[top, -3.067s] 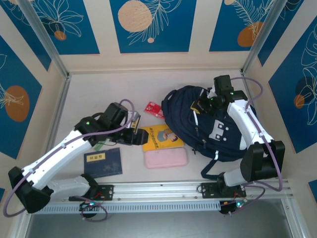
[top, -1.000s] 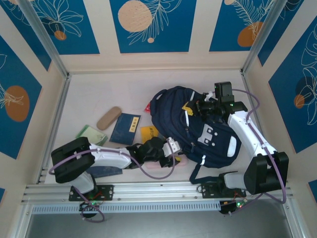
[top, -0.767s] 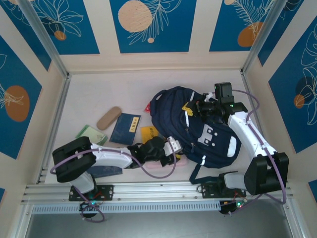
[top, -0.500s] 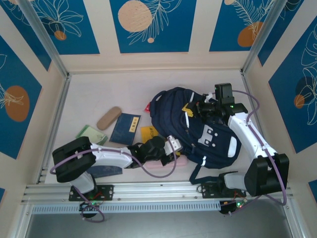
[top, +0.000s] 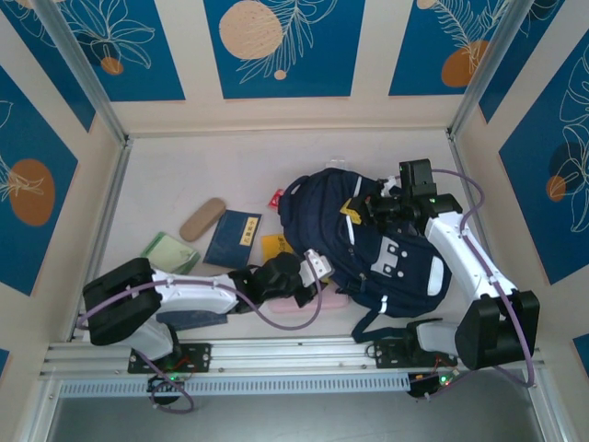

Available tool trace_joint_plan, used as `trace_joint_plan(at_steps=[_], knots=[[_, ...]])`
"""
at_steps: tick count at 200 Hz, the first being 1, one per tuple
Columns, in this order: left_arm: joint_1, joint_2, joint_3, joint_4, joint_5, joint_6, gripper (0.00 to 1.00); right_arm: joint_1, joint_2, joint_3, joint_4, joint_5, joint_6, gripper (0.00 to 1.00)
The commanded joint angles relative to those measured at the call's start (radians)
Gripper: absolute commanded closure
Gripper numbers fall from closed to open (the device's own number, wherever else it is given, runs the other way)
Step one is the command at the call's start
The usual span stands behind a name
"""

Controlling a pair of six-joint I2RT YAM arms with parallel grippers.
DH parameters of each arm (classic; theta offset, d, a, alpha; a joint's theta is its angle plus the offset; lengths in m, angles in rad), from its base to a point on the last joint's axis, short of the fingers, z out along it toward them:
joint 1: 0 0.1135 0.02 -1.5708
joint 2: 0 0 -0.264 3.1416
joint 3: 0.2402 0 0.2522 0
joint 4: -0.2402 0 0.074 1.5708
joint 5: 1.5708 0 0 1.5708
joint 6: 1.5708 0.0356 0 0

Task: Pack the student bag
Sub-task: Unzip the student bag at the center of the table.

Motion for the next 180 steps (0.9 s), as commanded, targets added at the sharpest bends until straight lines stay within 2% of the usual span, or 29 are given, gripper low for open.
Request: trace_joint_plan(at_steps=[1,22,74,89,105,119,180], knots=[[-0.009,-0.029,-0.018,-0.039,0.024,-0.013,0.85,-0.011,-0.034,0.005,-0.028,-0.027,-0.005,1.0],[-0.027,-0.029,-0.019,-0.031,0.047,-0.016,0.69,-0.01,-0.034,0.008,-0.016,-0.039,0.003,1.0],[-0.041,0.024,-0.004,0.03,0.118,-0.057,0.49,-0.007,-0.033,0.016,-0.016,-0.052,0.01,1.0],[-0.045,0.043,0.005,0.037,0.103,-0.067,0.48,-0.005,-0.035,0.016,-0.014,-0.057,0.014,1.0],[-0.046,0.056,0.016,0.041,0.095,-0.075,0.53,-0.001,-0.036,0.016,-0.014,-0.06,0.02,1.0],[-0.052,0.07,0.03,0.042,0.105,-0.078,0.53,0.0,-0.037,0.015,-0.009,-0.063,0.027,1.0],[-0.081,0.121,0.067,0.07,0.065,-0.111,0.5,0.009,-0.043,0.005,-0.01,-0.063,0.031,1.0]])
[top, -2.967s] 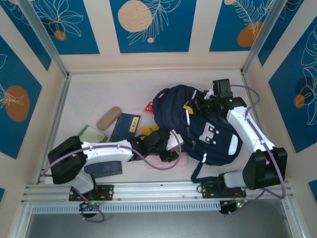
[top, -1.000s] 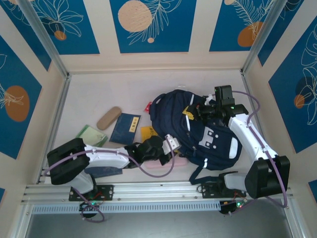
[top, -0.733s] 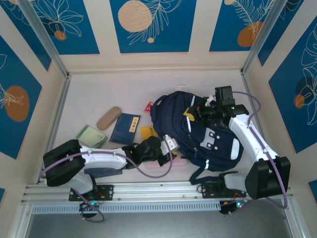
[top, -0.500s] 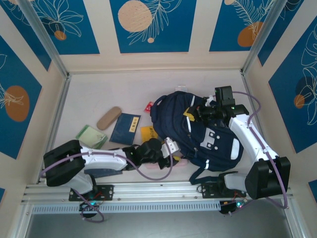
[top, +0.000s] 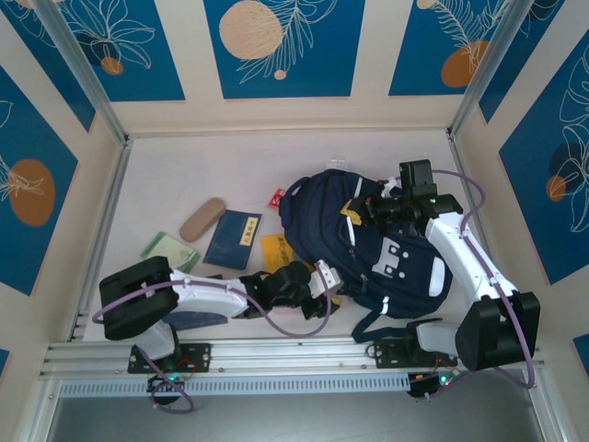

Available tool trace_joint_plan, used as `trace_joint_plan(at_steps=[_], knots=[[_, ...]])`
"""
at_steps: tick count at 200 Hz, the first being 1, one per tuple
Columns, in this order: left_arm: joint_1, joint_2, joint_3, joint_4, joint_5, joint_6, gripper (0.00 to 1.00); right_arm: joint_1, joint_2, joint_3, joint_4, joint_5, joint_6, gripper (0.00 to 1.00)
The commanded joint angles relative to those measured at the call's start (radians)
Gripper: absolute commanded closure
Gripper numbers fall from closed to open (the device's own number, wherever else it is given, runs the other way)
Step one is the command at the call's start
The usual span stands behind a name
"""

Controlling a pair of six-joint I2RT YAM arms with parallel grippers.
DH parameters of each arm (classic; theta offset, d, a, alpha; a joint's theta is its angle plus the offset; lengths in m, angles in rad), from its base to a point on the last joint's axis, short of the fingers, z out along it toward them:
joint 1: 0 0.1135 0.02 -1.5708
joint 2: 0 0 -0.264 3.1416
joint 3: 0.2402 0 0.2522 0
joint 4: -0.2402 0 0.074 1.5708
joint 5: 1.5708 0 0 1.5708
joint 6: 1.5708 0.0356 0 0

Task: Pack the student bag
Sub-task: Unzip the student bag at the center of the table.

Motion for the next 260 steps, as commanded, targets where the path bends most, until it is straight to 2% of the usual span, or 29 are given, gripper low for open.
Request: trace_joint_plan(at_steps=[1,29,53,116,188,237,260], knots=[[-0.018,0.019,0.033,0.049,-0.017,-0.03,0.5,0.006,-0.038,0.004,0.001,-0.067,0.031,1.0],[-0.023,0.034,0.045,0.052,-0.073,-0.046,0.51,0.01,-0.041,-0.009,0.014,-0.073,0.042,1.0],[-0.023,0.056,0.063,0.05,-0.089,-0.054,0.59,0.016,-0.044,-0.017,0.021,-0.077,0.047,1.0],[-0.026,0.094,0.102,0.044,-0.126,-0.073,0.6,0.018,-0.053,-0.031,0.023,-0.079,0.051,1.0],[-0.037,0.09,0.093,0.042,-0.143,-0.08,0.89,0.004,-0.06,-0.04,-0.001,-0.058,0.03,1.0],[-0.037,0.022,0.028,-0.012,-0.217,-0.086,0.99,0.001,-0.063,-0.023,-0.097,0.007,-0.06,1.0],[-0.037,-0.014,-0.004,-0.037,-0.258,-0.094,1.0,0.006,-0.064,-0.015,-0.142,0.039,-0.115,1.0]])
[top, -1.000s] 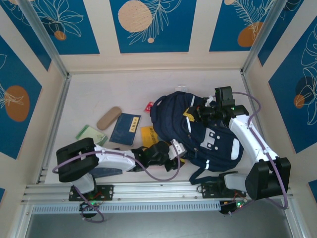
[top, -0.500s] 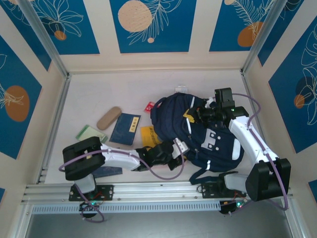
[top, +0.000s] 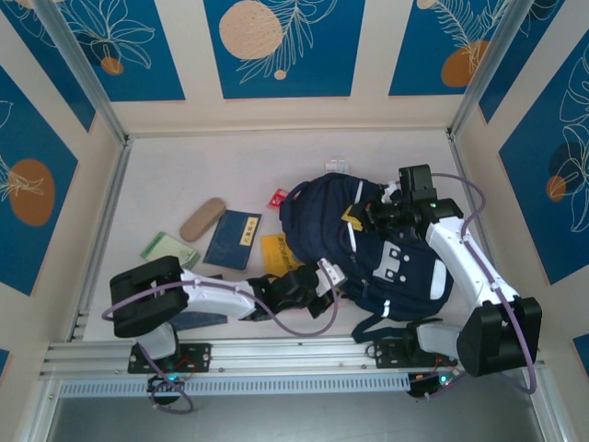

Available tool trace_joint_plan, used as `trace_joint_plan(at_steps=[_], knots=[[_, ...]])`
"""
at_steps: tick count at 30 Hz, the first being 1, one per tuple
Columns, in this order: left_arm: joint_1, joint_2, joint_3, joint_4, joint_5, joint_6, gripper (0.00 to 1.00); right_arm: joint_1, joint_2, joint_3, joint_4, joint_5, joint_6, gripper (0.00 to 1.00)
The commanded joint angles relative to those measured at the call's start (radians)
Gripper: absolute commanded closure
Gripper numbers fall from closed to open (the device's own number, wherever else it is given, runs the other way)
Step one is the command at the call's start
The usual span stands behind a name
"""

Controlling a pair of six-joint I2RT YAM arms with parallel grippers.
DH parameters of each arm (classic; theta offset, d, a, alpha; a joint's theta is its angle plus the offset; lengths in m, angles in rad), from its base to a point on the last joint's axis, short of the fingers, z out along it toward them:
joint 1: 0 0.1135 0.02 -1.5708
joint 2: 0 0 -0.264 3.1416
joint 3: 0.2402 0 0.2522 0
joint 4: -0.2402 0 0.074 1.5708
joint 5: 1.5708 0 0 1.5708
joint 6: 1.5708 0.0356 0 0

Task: Pack the student bag
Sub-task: Unzip the student bag at the center of the table.

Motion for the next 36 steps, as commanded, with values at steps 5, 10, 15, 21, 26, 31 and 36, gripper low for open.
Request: trace_joint_plan(at_steps=[5,10,15,21,26,31,36], knots=[[-0.005,-0.09,-0.064,-0.069,-0.13,-0.015,1.0,0.008,-0.038,0.02,-0.136,0.031,-0.103,1.0],[-0.004,-0.12,-0.068,-0.141,-0.197,-0.006,1.0,0.025,-0.038,0.04,-0.176,0.066,-0.166,1.0],[0.015,-0.177,-0.08,-0.208,-0.254,0.003,1.0,0.073,-0.016,0.096,-0.263,0.147,-0.286,1.0],[0.054,-0.251,-0.08,-0.324,-0.251,0.016,1.0,0.224,0.095,0.255,-0.477,0.435,-0.504,1.0],[0.064,-0.314,-0.083,-0.426,-0.248,0.019,1.0,0.348,0.161,0.311,-0.527,0.613,-0.581,1.0],[0.111,-0.393,-0.094,-0.507,-0.227,-0.006,1.0,0.434,0.207,0.341,-0.535,0.71,-0.652,1.0],[0.192,-0.437,-0.072,-0.567,-0.124,-0.03,1.0,0.478,0.238,0.364,-0.54,0.832,-0.732,1.0]])
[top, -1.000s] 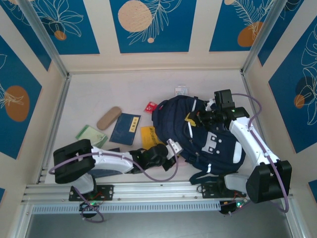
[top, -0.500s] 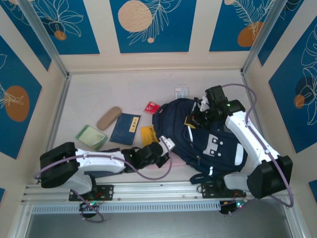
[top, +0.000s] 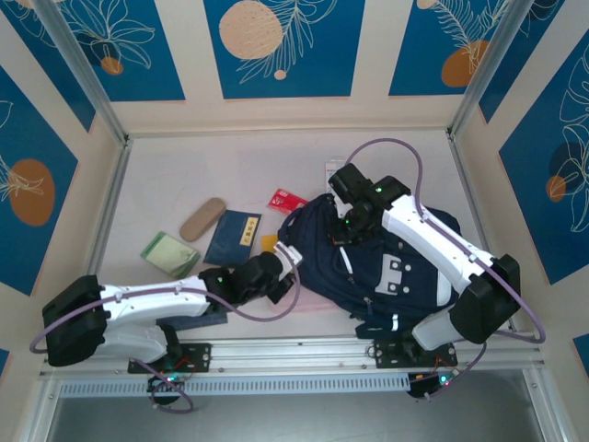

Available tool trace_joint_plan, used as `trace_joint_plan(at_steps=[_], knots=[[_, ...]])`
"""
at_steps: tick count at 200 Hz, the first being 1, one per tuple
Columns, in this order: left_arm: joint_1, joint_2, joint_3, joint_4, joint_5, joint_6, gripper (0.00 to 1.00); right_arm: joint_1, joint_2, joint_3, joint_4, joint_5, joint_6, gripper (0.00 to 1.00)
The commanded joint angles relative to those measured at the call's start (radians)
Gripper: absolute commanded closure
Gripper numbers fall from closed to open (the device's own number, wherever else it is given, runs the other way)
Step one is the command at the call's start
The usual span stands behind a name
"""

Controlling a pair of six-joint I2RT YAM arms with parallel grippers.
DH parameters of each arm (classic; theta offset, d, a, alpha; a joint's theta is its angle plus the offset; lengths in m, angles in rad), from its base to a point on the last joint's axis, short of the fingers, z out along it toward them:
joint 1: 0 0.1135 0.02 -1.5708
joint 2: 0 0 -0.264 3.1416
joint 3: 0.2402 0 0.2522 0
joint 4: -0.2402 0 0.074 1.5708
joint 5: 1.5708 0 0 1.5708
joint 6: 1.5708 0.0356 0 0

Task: Pack the student bag
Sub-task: Unzip the student bag at the center of the table.

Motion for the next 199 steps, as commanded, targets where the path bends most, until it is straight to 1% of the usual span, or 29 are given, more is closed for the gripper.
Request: trace_joint_plan(at_steps=[1,31,56,73,89,101,118,142,150,164,169,175,182,191,195,199], knots=[[0.058,-0.026,0.026,-0.102,0.057,-0.021,1.0,0.023,0.017,0.036,-0.06,0.151,-0.134,1.0],[0.073,-0.011,0.067,-0.162,0.164,-0.01,1.0,0.054,0.036,0.039,-0.018,0.228,-0.212,1.0],[0.073,-0.046,0.067,-0.185,0.236,-0.03,1.0,0.049,0.05,0.039,0.062,0.265,-0.245,1.0],[0.073,-0.085,0.055,-0.193,0.272,-0.038,1.0,0.048,0.099,0.088,0.098,0.26,-0.266,1.0],[0.072,-0.107,0.055,-0.215,0.311,-0.026,1.0,0.058,0.169,0.173,0.099,0.252,-0.297,1.0],[0.071,-0.112,0.063,-0.237,0.325,-0.025,1.0,0.08,0.215,0.225,0.107,0.265,-0.344,1.0],[0.071,-0.12,0.062,-0.242,0.351,-0.03,1.0,0.111,0.242,0.243,0.147,0.272,-0.385,1.0],[0.072,-0.121,0.054,-0.243,0.344,-0.045,1.0,0.128,0.253,0.242,0.148,0.282,-0.373,1.0],[0.071,-0.122,0.053,-0.256,0.307,-0.046,1.0,0.126,0.239,0.223,0.154,0.281,-0.363,1.0],[0.072,-0.143,0.046,-0.284,0.211,-0.045,1.0,0.111,0.182,0.172,0.168,0.232,-0.341,1.0],[0.073,-0.156,0.039,-0.287,0.184,-0.039,0.95,0.105,0.157,0.149,0.179,0.208,-0.333,1.0],[0.073,-0.177,0.023,-0.283,0.164,-0.029,0.86,0.096,0.128,0.121,0.195,0.176,-0.323,1.0],[0.074,-0.204,-0.001,-0.263,0.15,-0.017,0.73,0.086,0.098,0.094,0.211,0.14,-0.312,1.0],[0.075,-0.234,-0.033,-0.233,0.13,-0.009,0.49,0.071,0.055,0.057,0.23,0.094,-0.285,1.0],[0.076,-0.246,-0.045,-0.218,0.122,-0.008,0.43,0.067,0.047,0.052,0.231,0.083,-0.278,1.0],[0.076,-0.253,-0.058,-0.205,0.118,-0.006,0.38,0.061,0.037,0.044,0.233,0.07,-0.267,1.0]])
